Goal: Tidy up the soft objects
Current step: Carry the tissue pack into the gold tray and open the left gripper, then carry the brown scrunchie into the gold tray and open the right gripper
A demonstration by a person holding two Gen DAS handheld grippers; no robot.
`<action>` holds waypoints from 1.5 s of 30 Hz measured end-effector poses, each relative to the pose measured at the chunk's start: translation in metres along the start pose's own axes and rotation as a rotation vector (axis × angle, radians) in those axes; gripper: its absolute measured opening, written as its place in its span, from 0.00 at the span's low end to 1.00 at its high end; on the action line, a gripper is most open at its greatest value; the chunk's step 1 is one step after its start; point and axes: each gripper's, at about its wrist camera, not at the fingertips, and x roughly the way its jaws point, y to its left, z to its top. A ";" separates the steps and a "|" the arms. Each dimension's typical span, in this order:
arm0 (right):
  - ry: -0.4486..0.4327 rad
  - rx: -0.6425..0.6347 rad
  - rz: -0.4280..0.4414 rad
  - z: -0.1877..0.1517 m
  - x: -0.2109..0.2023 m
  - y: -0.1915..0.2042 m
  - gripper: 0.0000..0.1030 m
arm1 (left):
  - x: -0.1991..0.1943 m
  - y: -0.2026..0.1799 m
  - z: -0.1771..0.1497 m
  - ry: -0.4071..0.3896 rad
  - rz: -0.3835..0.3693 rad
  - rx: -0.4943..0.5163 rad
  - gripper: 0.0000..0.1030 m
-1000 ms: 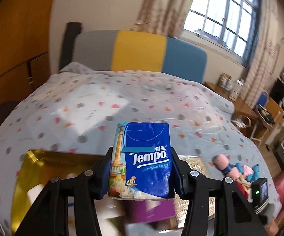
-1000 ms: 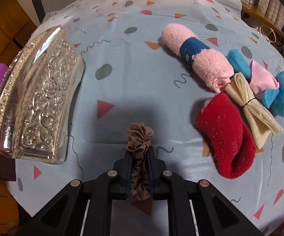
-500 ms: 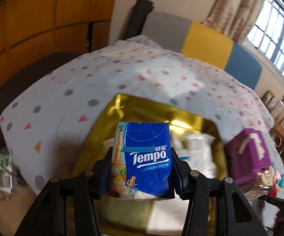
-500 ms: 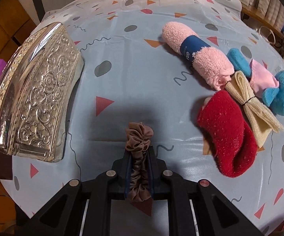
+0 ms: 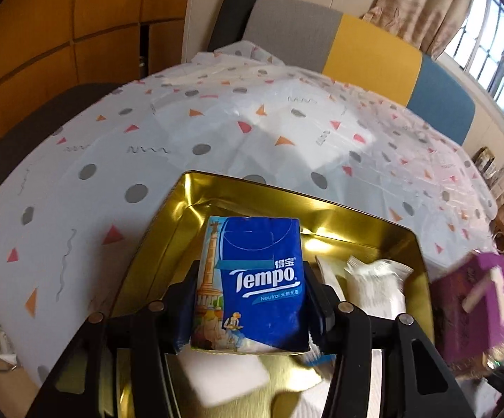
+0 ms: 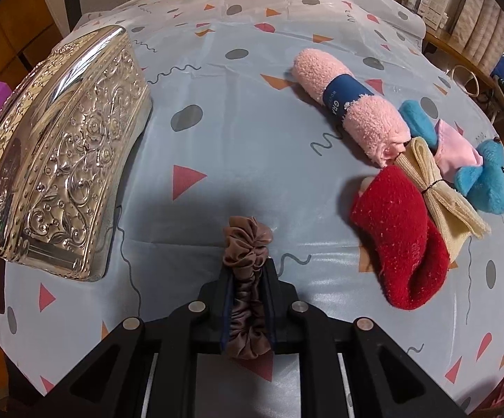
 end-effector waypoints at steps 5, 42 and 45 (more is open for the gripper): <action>-0.002 0.002 -0.003 -0.006 -0.007 0.000 0.14 | 0.024 0.001 0.008 0.035 0.017 -0.015 0.66; -0.047 0.143 0.038 0.013 -0.015 -0.019 0.14 | -0.117 -0.039 -0.104 -0.197 0.016 0.136 1.00; -0.079 0.165 0.048 0.025 -0.023 -0.020 0.14 | -0.117 -0.039 -0.104 -0.193 0.016 0.135 1.00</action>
